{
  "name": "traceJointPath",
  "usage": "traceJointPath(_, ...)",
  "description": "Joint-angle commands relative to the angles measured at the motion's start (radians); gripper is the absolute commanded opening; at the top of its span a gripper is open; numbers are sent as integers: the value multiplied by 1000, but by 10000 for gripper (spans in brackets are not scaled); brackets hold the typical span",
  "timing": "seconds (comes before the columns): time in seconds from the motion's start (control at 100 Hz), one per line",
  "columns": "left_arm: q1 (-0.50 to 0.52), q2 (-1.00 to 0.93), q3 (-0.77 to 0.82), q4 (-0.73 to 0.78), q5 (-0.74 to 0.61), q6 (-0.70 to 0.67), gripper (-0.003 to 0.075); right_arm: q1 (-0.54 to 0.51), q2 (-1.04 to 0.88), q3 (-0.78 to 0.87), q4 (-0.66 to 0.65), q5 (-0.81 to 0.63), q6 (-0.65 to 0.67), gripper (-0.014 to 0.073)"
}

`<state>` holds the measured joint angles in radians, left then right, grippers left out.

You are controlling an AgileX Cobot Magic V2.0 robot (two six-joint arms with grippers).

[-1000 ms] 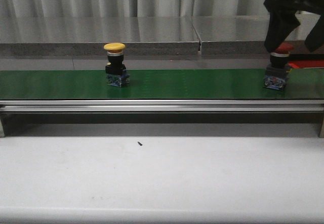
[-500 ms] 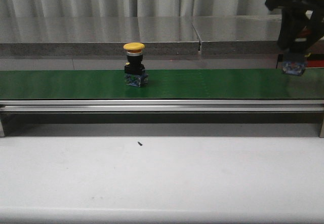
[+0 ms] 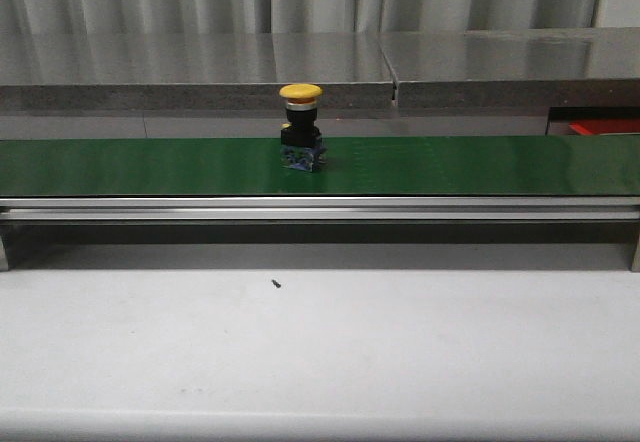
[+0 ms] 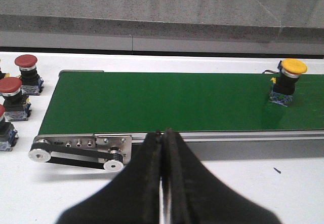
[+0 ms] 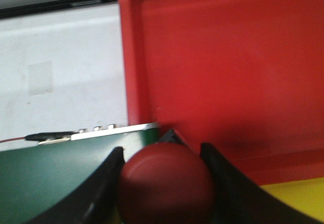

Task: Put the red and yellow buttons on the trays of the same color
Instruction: 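Carry the red button into the red tray and open the right gripper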

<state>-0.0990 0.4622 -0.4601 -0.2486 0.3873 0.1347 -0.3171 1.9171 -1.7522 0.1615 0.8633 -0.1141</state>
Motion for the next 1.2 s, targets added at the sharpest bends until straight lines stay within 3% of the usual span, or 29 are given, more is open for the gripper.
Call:
traceJointPath(0.0,-8,4,-27,-16,-82,-1,-19,-29,1,-73,5,-31,0,113)
traceJointPath(0.36,-8,4,-27,-16,-82,-1,-19,-39,209,-216,-2,-23,-1,113)
traceJointPath(0.71,-8,4,-27,-16,-82,-1,-19,-39,274,-220,-2,-42,-1,119)
traceJointPath(0.8,-8,4,-27,-16,-82,-1,-19,-39,275,-220,-2,-39,-1,196)
traceJointPath(0.91,-8,4,-27,-16,-82,-1,-19,-39,274,-220,-2,-39,-1,435)
traceJointPath(1.02,-8,4,-27,-16,-82,-1,-19,-39,271,-221,-2,-39,-1,610)
traceJointPath(1.19,-8,4,-27,-16,-82,-1,-19,-39,270,-286,-4,37,-1,596)
